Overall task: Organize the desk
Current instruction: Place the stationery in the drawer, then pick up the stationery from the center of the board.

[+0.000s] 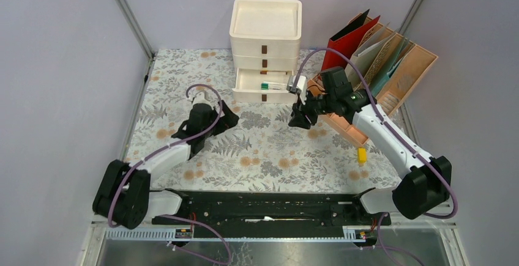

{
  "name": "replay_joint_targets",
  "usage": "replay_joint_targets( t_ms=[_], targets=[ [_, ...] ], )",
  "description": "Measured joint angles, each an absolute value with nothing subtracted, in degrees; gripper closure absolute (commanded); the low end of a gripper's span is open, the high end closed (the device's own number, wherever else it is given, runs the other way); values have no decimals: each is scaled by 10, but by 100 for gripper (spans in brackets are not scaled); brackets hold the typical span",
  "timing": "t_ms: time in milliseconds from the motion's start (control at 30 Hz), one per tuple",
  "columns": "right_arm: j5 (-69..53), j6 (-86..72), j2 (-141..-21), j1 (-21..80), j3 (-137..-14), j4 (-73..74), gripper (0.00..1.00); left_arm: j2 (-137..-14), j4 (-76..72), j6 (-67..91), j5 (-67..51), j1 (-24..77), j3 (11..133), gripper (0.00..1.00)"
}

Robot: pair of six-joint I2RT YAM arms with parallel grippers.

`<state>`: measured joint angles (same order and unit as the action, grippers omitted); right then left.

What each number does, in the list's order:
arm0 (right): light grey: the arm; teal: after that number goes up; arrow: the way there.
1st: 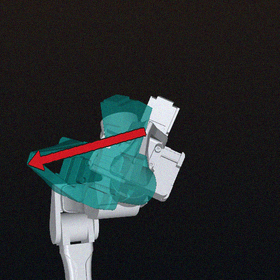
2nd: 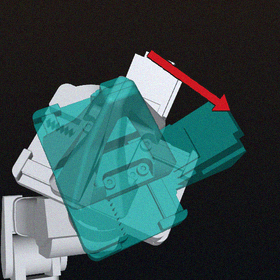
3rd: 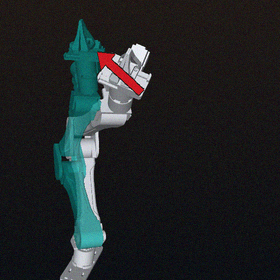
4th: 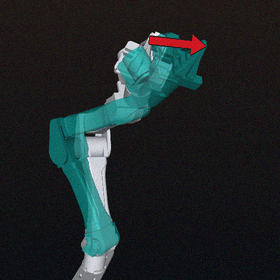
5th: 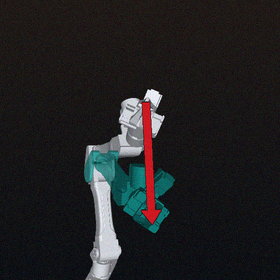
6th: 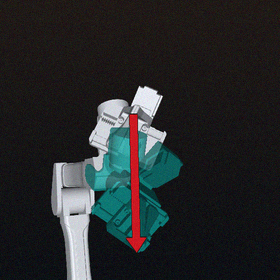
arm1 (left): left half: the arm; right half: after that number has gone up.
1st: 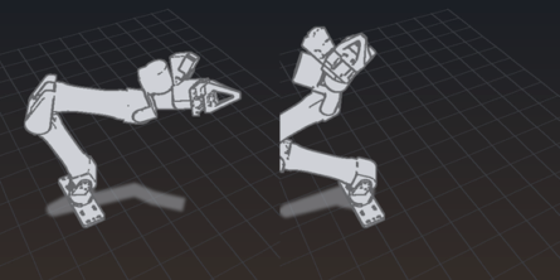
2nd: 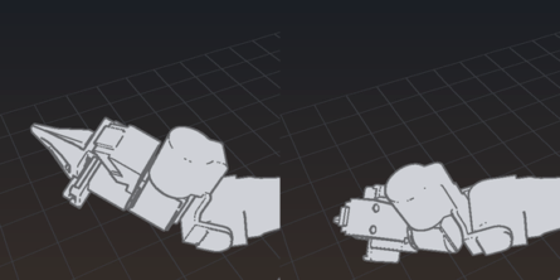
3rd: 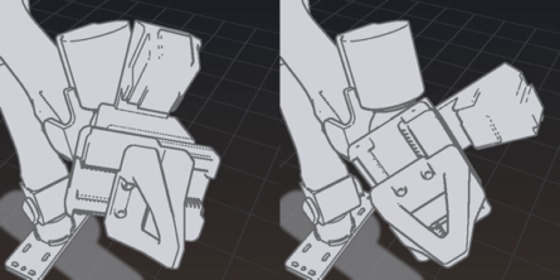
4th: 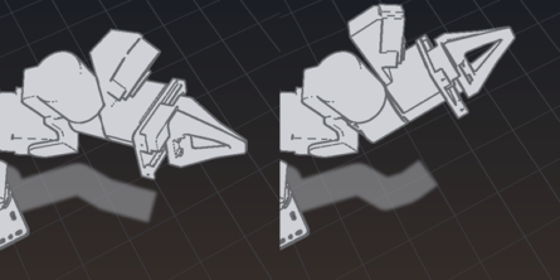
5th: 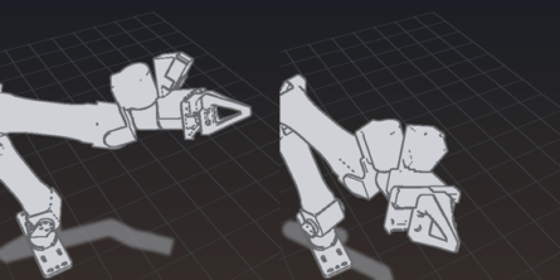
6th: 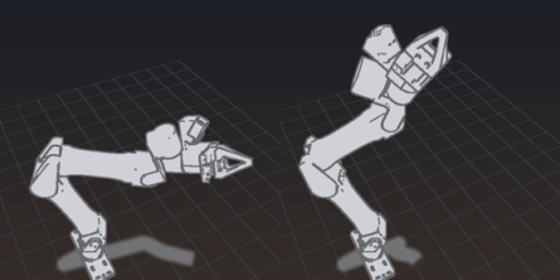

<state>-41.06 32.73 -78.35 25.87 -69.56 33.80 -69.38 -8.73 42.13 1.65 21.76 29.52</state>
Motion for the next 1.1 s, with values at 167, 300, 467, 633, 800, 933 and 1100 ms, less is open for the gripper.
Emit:
replay_joint_targets(
  t_ms=[167,300,467,633,800,933,1100],
  targets=[
    [-437,327,-777,245,-687,310,53,-791,-29,416,46,211,391,3],
    [-452,327,-773,244,-680,300,54,-877,45,415,93,206,484,3],
    [-462,328,-770,244,-675,294,54,-994,166,418,160,204,637,34],
    [-462,332,-766,244,-672,292,54,-1066,226,408,192,201,714,49],
    [-462,334,-765,244,-670,289,54,-1128,269,399,206,197,770,49],
    [-462,334,-764,244,-666,288,54,-1159,289,391,212,196,804,56],
    [-462,334,-764,244,-665,288,54,-1172,304,384,214,196,823,61]
  ],
)
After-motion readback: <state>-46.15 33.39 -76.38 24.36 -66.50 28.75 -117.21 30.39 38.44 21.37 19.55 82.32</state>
